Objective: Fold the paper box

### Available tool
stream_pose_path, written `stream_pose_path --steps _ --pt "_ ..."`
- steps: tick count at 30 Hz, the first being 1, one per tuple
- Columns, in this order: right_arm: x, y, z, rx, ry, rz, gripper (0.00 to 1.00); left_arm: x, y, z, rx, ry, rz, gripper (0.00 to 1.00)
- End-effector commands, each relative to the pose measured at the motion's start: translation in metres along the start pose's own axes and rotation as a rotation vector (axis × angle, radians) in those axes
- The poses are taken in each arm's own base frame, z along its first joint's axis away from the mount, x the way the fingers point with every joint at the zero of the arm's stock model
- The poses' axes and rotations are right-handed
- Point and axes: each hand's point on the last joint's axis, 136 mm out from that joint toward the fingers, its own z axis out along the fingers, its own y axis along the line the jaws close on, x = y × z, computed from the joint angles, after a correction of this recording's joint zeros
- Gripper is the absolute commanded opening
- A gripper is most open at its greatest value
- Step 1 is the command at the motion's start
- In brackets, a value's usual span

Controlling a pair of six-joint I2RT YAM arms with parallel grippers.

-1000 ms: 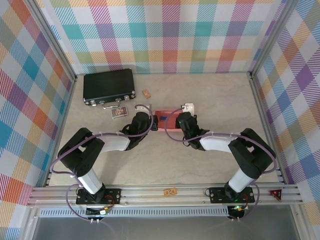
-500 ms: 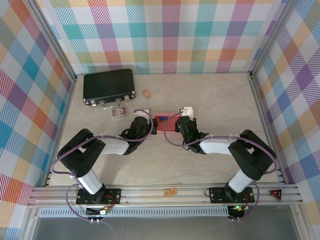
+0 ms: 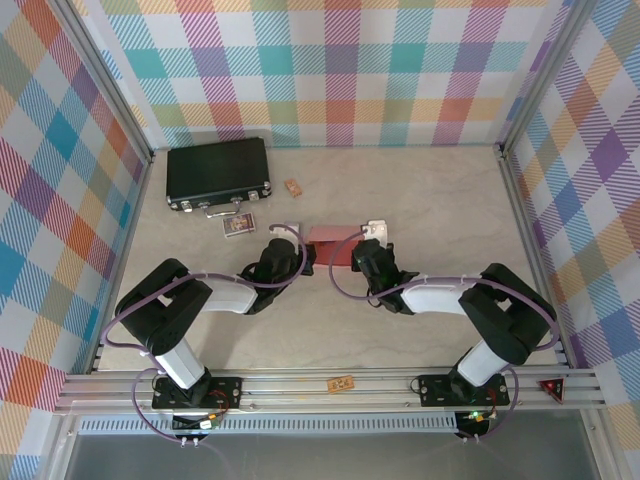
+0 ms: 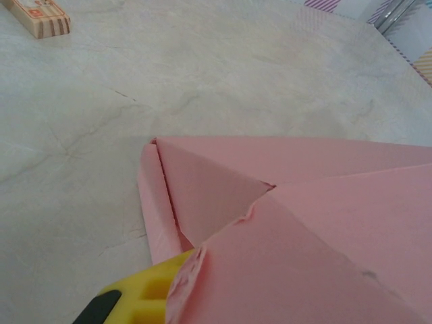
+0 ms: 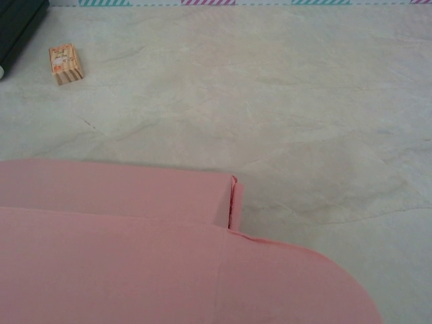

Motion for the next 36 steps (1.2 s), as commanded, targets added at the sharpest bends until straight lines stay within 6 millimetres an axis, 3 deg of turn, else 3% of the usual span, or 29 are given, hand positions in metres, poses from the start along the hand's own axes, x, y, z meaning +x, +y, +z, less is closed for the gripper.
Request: stream_pose_path --steps 1,20,31,36 --pt "0.012 -0.001 -0.005 0.002 0.03 0.007 0.05 -0.003 -0.014 -0.008 0.048 -0.022 0.022 0.12" --pt "0.035 -0.001 -0.008 0.023 0.091 0.007 0.04 0.013 -0.005 -0.03 0.055 0.008 0.05 0.26" --pt "0.04 -0.001 -0.008 0.025 0.105 0.006 0.04 0.003 0.001 -0.088 0.046 0.024 0.096 0.33" --pt "0.042 0.001 -0.007 0.024 0.111 0.003 0.04 -0.021 0.014 -0.111 -0.047 -0.04 0.061 0.38"
